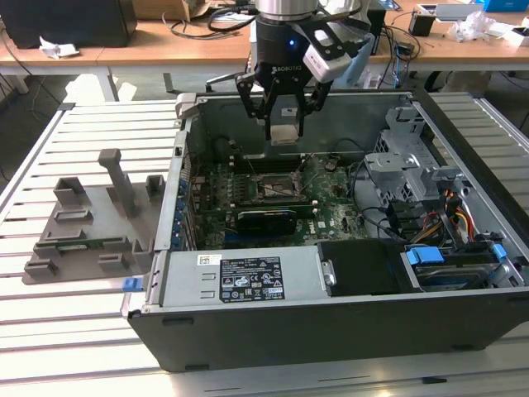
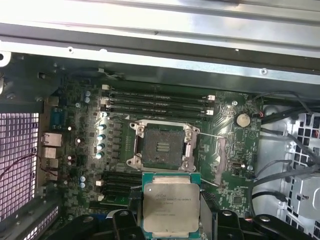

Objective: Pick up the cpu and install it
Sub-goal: 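Pick up the cpu and move it towards the insertion slot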

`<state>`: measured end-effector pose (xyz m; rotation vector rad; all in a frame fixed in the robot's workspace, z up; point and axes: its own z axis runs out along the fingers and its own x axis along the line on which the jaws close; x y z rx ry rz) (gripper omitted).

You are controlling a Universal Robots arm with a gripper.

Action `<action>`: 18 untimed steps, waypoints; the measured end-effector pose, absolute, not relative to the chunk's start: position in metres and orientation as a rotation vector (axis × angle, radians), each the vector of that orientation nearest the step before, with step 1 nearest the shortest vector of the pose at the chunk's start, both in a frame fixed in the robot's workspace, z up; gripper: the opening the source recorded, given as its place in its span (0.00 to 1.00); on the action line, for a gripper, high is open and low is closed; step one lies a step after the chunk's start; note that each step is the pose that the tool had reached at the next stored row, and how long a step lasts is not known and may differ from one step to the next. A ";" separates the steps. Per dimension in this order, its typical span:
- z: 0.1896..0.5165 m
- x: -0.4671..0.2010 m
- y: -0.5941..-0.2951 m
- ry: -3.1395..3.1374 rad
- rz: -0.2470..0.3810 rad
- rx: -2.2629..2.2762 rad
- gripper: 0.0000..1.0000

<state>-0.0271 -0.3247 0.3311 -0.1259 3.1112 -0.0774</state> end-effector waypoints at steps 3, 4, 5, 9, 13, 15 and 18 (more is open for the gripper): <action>0.326 -0.027 -0.324 3.111 -0.078 -0.126 0.55; 0.325 -0.027 -0.324 3.111 -0.078 -0.126 0.55; 0.324 -0.027 -0.323 3.111 -0.078 -0.126 0.55; 0.318 -0.027 -0.322 3.111 -0.078 -0.126 0.55; 0.312 -0.027 -0.321 3.111 -0.079 -0.126 0.55; 0.309 -0.027 -0.320 3.111 -0.079 -0.126 0.55; 0.302 -0.027 -0.318 3.111 -0.081 -0.126 0.55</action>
